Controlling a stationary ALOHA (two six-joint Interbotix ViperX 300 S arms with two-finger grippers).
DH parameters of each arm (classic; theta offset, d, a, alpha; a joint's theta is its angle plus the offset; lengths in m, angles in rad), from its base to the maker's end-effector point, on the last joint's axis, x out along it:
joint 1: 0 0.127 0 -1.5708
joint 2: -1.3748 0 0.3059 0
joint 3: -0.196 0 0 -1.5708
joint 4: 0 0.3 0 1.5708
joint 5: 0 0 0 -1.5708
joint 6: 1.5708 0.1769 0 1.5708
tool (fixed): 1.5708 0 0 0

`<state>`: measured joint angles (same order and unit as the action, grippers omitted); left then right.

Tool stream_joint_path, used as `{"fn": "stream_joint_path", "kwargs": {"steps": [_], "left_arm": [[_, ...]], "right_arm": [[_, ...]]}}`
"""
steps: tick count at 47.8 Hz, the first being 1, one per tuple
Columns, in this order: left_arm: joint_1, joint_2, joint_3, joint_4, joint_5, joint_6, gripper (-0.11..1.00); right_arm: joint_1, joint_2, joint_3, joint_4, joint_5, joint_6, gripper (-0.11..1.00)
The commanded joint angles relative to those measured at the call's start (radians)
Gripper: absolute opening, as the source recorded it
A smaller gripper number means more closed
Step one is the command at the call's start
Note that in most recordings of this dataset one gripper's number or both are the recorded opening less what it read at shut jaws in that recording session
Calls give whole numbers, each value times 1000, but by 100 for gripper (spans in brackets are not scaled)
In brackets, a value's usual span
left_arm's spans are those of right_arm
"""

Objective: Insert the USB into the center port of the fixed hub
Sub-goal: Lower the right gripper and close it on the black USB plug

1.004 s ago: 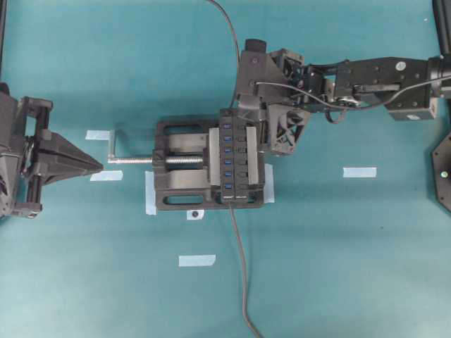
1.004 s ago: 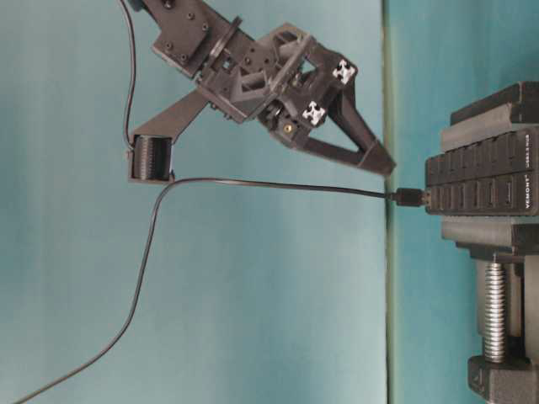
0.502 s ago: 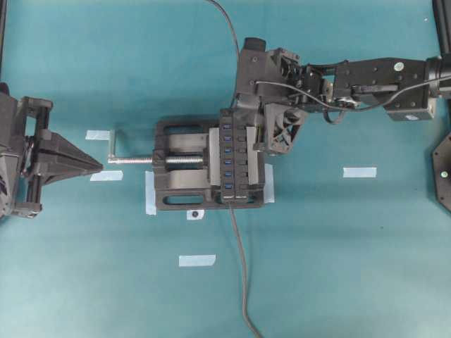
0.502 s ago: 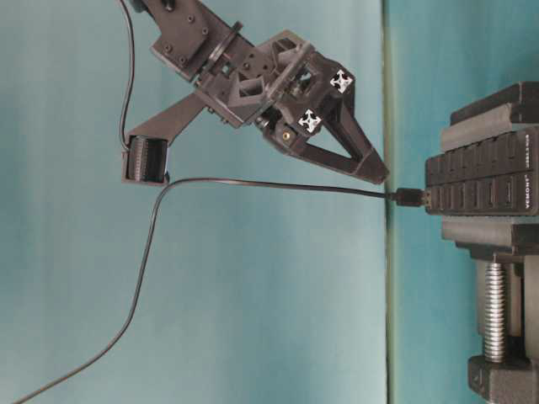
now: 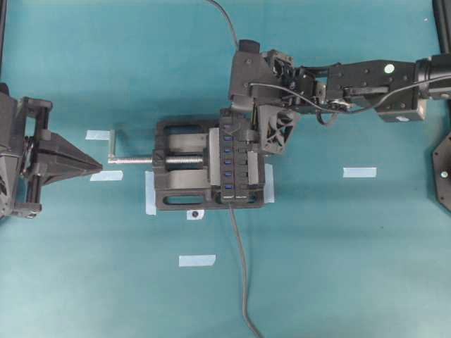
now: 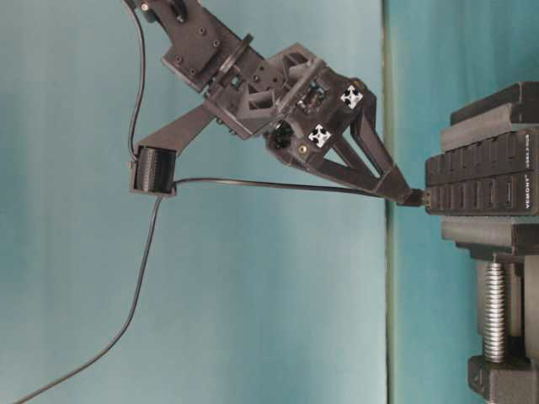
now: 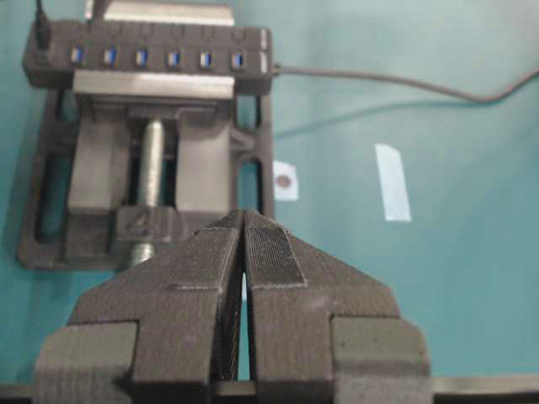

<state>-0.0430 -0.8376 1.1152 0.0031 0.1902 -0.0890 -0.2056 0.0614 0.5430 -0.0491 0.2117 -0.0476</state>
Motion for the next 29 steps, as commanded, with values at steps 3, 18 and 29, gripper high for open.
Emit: {"fn": "stream_joint_path", "kwargs": {"steps": [3,18,29], "left_arm": [[-2,-2,-11,2,-6,-2,0],[-2,-8,-5,2,-6,-5,0],[-2,-8,0,2,-6,-20,0]], "right_arm": [[-5,-6,-28,0,-12,-5,83],[-6,18,-44,0,-29,-6,80],[-9,21,-46,0,-28,-6,79]]}}
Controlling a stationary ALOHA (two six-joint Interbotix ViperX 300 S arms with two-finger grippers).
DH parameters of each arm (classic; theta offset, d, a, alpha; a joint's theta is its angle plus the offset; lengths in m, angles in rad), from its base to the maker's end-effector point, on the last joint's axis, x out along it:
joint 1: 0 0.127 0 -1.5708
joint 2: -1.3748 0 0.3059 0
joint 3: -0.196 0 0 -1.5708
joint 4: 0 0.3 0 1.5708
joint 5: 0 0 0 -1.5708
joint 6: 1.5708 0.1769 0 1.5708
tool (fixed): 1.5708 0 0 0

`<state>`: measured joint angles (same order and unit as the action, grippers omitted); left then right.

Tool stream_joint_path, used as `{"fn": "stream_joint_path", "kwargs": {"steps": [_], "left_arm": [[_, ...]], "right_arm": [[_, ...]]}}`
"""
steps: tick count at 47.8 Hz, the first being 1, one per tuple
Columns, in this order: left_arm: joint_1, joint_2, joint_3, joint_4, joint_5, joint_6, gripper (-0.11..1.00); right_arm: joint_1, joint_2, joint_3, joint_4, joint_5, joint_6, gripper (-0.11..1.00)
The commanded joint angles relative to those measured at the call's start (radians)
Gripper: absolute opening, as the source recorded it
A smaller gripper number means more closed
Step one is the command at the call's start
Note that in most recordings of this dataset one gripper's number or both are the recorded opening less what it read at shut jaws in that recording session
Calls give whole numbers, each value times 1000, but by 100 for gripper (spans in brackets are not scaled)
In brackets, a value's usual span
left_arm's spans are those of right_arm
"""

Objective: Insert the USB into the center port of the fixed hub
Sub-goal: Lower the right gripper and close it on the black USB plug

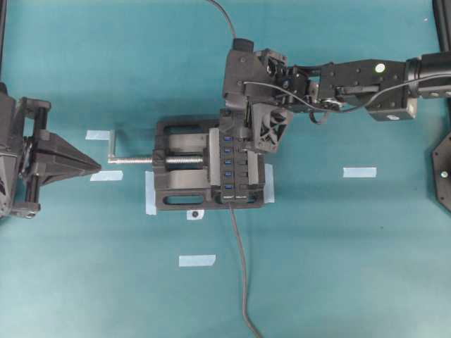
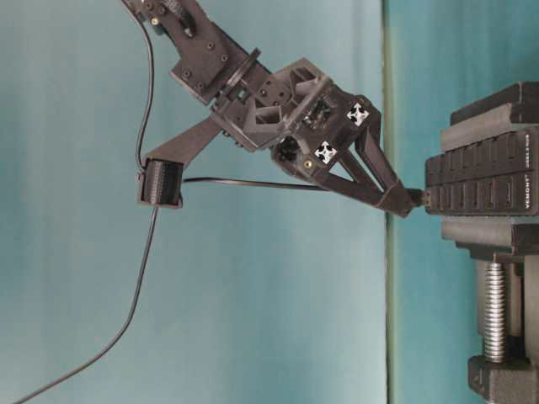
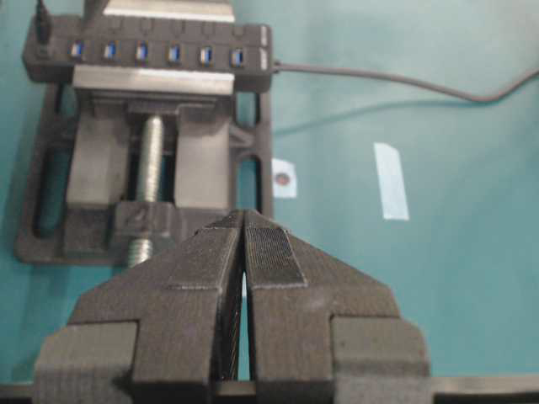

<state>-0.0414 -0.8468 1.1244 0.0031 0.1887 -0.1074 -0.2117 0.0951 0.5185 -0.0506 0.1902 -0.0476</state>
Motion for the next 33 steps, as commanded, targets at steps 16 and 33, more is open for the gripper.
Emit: {"fn": "stream_joint_path", "kwargs": {"steps": [16,33], "left_arm": [[-3,-8,-9,2,-11,3,0],[-3,-35,-3,2,-3,2,0]], "right_arm": [[-8,-6,-21,2,-5,-5,74],[-11,-5,-21,2,0,-2,49]]}}
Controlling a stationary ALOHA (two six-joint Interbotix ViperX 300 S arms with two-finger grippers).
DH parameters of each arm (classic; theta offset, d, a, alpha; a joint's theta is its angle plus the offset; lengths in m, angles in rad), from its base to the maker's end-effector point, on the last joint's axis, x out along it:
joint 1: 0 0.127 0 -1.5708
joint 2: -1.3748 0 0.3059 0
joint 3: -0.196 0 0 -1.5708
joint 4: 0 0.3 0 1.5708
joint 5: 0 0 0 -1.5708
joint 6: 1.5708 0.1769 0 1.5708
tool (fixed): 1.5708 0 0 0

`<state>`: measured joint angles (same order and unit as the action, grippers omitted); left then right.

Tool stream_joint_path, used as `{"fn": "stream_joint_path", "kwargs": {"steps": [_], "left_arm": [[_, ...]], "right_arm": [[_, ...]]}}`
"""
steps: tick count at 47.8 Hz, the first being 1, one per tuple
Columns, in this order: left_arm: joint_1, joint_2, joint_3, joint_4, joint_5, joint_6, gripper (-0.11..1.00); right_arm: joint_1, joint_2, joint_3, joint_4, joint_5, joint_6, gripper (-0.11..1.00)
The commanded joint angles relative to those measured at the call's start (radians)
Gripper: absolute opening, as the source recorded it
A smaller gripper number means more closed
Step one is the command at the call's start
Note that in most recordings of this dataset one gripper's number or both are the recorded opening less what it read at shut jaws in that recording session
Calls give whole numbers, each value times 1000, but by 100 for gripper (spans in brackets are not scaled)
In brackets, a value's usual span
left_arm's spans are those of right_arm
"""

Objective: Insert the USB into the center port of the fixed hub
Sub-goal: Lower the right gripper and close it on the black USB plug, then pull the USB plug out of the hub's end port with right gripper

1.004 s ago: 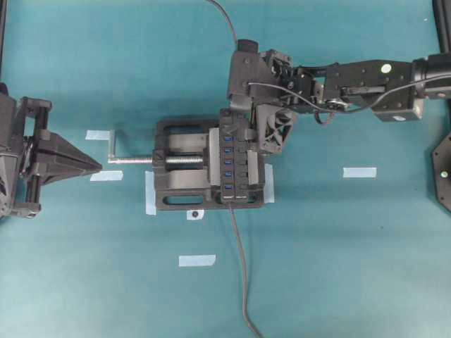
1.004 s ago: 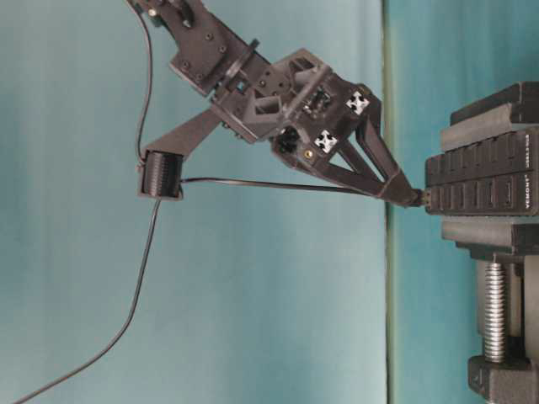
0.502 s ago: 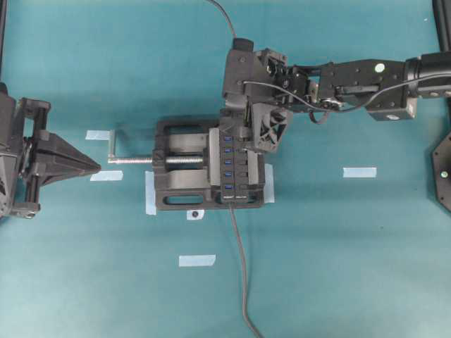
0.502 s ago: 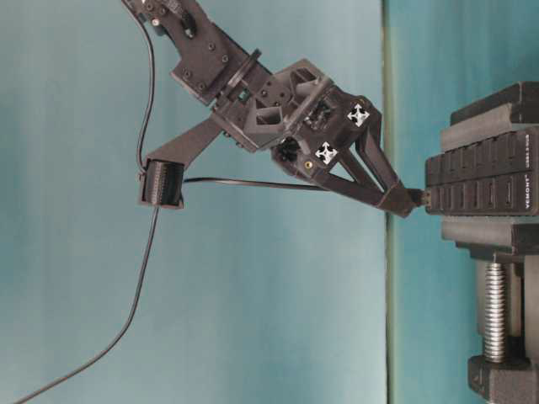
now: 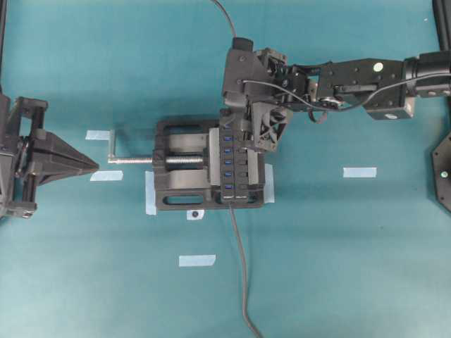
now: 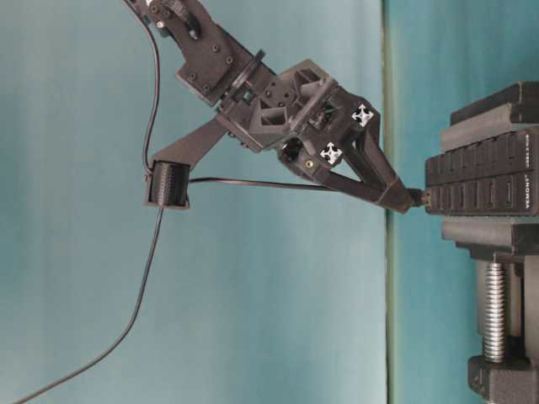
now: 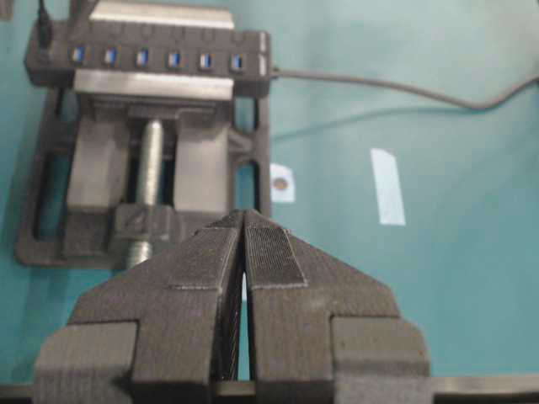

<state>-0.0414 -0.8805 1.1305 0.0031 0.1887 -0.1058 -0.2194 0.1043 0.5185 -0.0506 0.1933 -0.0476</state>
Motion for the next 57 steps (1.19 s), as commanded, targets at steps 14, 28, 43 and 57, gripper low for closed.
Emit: {"fn": "stream_joint_path", "kwargs": {"steps": [14,28,43,57], "left_arm": [[-3,-3,-8,2,-2,0,0],[-3,-3,-11,2,28,0,0],[-3,-3,-9,2,29,0,0],[-3,-3,-5,2,29,0,0]], "right_arm": [[-3,-14,-21,2,0,-2,23],[0,-17,-23,2,0,-2,10],[6,-20,-26,3,0,0,9],[5,-21,-35,3,21,-2,9]]}}
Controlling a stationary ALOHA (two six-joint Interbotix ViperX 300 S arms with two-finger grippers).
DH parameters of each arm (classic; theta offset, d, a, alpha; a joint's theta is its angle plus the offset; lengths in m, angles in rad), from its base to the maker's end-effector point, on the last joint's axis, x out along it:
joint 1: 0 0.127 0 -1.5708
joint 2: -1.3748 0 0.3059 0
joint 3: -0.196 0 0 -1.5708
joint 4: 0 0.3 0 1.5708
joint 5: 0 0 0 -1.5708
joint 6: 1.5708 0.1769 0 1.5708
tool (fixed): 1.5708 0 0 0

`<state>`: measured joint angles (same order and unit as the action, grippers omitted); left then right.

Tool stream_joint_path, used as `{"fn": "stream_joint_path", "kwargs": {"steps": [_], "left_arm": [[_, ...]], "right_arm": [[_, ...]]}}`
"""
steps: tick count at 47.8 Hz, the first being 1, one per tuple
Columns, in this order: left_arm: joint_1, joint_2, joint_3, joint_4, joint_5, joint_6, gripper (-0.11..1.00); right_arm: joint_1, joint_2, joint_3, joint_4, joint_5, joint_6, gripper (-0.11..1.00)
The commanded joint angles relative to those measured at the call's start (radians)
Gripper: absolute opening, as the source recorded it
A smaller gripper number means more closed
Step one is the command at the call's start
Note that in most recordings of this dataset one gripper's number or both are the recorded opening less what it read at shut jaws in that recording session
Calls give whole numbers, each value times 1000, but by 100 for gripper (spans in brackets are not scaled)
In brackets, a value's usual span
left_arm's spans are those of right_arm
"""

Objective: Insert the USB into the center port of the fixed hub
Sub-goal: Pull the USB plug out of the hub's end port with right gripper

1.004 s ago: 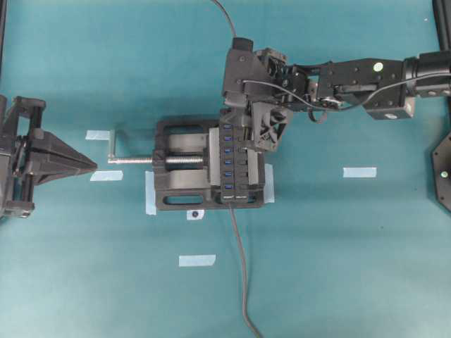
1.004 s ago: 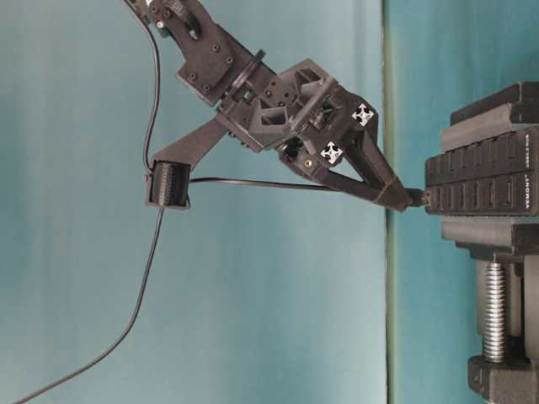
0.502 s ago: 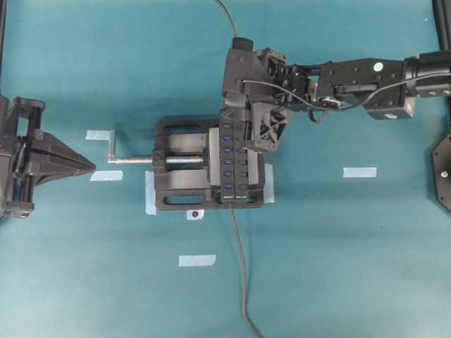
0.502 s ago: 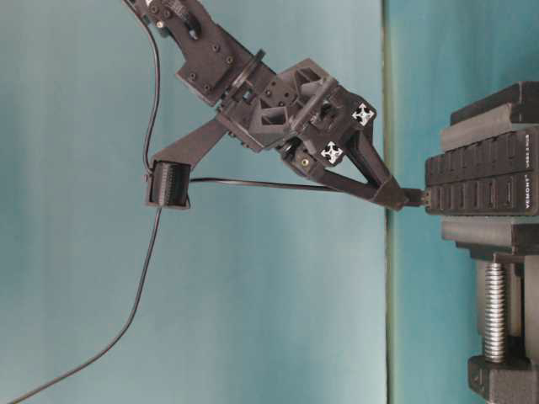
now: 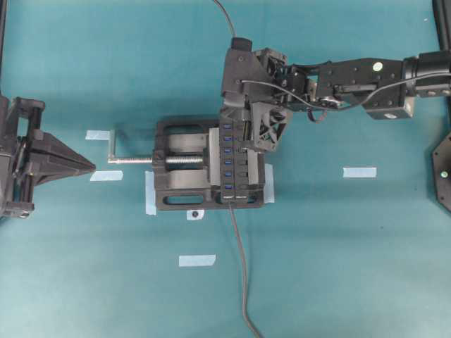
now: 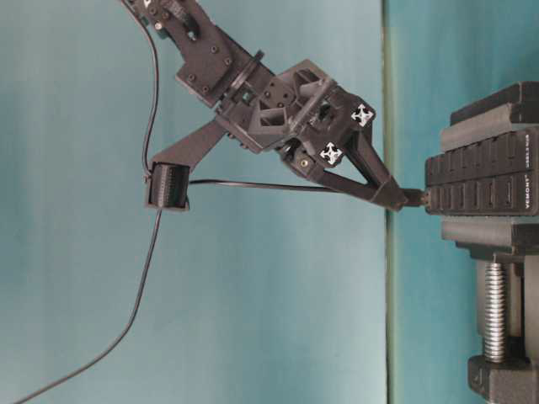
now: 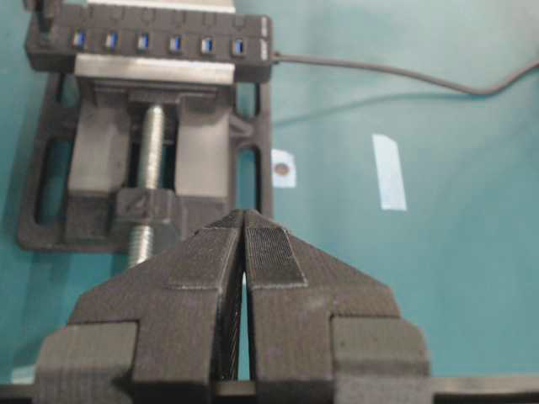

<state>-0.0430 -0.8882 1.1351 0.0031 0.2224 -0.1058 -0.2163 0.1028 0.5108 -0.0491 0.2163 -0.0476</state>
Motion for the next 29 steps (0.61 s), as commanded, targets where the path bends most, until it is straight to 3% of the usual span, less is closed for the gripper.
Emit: {"fn": "stream_joint_path", "kwargs": {"steps": [1,29], "left_arm": [[-2,5,-9,2,-5,-2,0],[-2,5,-12,2,-5,0,0]], "right_arm": [[2,-20,-28,2,-2,0,9],[2,-51,-75,2,87,2,9]]}}
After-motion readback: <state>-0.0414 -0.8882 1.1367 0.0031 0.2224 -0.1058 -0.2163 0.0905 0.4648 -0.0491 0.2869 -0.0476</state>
